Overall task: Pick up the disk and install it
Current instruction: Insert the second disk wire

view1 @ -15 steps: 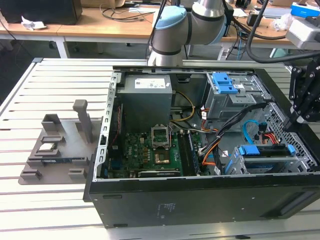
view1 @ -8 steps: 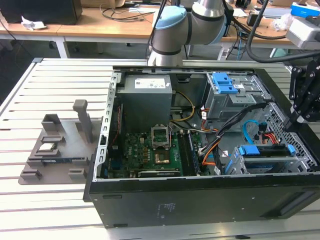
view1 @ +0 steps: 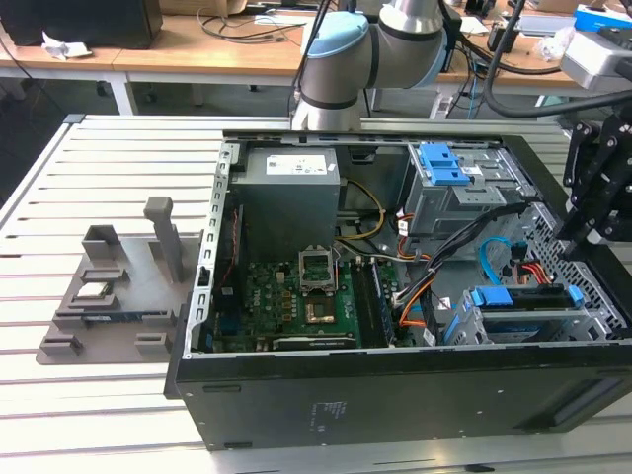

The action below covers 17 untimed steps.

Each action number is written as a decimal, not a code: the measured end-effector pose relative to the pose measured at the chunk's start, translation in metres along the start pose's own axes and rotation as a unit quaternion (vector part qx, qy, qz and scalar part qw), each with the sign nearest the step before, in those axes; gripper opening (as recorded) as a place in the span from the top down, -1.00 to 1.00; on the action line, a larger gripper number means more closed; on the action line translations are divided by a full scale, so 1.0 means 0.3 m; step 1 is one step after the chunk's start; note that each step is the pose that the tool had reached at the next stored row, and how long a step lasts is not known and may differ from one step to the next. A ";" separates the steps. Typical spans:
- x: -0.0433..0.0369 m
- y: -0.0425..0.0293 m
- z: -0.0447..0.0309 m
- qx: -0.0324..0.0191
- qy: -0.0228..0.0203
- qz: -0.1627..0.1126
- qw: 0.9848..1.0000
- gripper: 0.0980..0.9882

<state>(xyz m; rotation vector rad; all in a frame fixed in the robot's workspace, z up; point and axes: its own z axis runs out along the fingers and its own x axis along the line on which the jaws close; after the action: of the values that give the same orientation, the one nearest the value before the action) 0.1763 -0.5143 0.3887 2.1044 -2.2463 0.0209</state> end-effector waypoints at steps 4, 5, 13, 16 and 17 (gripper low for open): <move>-0.018 0.016 0.001 0.000 0.000 0.000 1.000 0.54; -0.024 0.020 0.001 0.000 0.000 0.000 1.000 0.54; -0.047 0.061 0.006 0.000 0.000 0.000 1.000 0.54; -0.042 0.089 0.011 0.000 0.000 -0.001 1.000 0.54; -0.032 0.103 0.015 0.000 0.000 -0.001 1.000 0.54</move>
<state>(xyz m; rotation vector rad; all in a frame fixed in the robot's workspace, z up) 0.1458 -0.5031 0.3847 2.1074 -2.2434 0.0210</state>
